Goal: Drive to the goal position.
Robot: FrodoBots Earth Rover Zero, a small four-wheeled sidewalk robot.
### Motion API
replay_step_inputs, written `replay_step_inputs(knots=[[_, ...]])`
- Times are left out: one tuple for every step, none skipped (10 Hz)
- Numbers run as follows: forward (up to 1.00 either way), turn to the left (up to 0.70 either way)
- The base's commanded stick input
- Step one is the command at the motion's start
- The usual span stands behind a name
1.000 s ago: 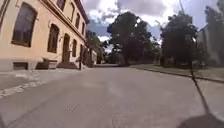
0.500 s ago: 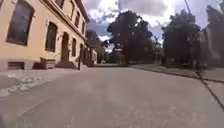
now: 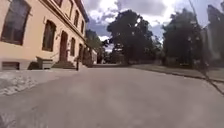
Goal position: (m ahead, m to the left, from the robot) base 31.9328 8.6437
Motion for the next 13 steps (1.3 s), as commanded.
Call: replay_step_inputs(knots=[[0.85, 0.01], [0.85, 0.01], [0.85, 0.01], [0.85, 0.01], [0.85, 0.01], [0.85, 0.01], [0.85, 0.01], [0.85, 0.01], [0.85, 0.01], [0.85, 0.01], [0.85, 0.01], [0.85, 0.01], [0.85, 0.01]])
